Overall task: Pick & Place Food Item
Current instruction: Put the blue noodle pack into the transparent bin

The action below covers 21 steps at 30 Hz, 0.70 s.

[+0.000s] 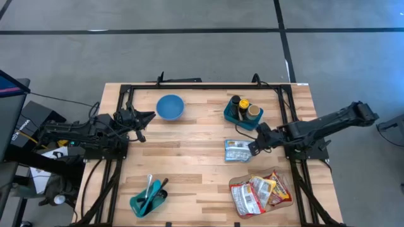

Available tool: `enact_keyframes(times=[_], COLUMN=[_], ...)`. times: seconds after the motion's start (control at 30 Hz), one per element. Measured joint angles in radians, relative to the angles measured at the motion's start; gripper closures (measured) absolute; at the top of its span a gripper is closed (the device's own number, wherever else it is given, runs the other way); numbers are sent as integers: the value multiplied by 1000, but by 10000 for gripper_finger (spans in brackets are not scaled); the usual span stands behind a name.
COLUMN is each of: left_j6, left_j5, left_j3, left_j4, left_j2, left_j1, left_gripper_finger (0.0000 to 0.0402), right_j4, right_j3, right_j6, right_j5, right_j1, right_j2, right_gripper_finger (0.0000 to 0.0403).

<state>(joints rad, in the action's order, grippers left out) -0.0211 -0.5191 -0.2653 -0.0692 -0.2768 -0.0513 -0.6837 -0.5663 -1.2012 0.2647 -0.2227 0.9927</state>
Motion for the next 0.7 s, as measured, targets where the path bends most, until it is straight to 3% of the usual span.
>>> enact_keyframes(times=[0.47, 0.7], left_j6=[0, 0], left_j5=[0, 0], left_j3=[0, 0], left_j4=[0, 0], left_j2=[0, 0], left_j1=[0, 0], left_gripper_finger=[357, 357], right_j4=[-91, -90], right_j3=[31, 31], right_j6=[-261, -159], right_j5=[24, 8], right_j1=[-109, -132], right_j2=[-17, -17], right_gripper_finger=[403, 403])
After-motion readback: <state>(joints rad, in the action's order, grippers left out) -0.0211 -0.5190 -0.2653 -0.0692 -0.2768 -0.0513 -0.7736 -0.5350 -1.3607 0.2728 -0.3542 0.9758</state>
